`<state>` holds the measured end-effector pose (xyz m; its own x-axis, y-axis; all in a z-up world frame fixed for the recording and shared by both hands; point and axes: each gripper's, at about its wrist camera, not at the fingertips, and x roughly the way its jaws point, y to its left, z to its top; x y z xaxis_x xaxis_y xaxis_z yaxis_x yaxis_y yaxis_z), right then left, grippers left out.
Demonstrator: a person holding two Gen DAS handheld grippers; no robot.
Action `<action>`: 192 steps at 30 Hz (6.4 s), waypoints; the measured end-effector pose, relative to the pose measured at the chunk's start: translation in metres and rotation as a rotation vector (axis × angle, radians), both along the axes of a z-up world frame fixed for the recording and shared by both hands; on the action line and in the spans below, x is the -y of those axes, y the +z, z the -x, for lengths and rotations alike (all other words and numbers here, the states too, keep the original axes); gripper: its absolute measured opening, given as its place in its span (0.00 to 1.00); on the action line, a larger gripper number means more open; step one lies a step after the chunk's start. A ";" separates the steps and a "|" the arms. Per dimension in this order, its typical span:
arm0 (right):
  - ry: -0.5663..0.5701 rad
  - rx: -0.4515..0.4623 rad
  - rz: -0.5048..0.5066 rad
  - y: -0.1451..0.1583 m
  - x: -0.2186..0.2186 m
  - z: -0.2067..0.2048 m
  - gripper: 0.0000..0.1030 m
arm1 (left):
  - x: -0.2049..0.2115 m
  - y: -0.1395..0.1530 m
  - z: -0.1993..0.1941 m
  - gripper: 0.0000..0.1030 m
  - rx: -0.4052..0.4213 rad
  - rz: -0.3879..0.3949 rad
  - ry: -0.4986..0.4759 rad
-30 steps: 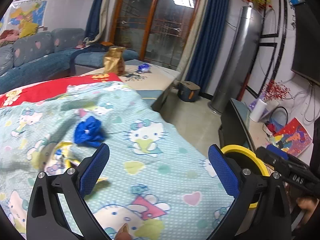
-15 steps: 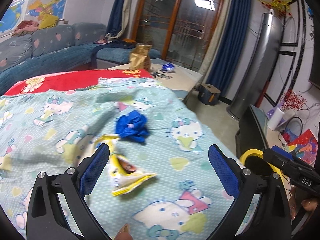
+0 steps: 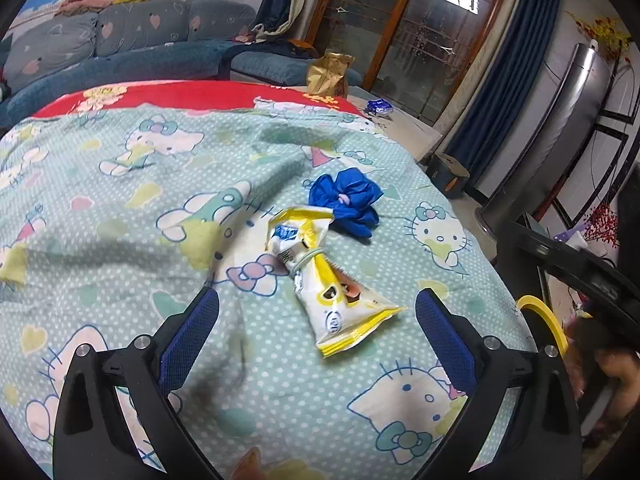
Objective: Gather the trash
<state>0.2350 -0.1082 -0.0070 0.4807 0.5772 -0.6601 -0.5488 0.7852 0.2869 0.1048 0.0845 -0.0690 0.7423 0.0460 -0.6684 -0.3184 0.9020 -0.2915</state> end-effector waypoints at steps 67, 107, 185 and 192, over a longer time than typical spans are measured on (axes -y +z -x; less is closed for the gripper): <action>-0.363 0.028 -0.047 -0.002 0.148 0.029 0.03 | 0.082 0.027 -0.051 0.27 0.089 0.081 -0.267; -0.642 0.068 0.014 0.005 0.300 0.053 0.02 | 0.237 0.042 -0.056 0.27 0.117 -0.010 -0.614; -0.747 0.021 -0.001 0.003 0.337 0.084 0.67 | 0.315 0.019 -0.102 0.94 0.036 -0.128 -0.824; -0.725 0.054 0.005 0.016 0.321 0.099 0.78 | 0.287 0.034 -0.090 0.94 0.058 -0.131 -0.757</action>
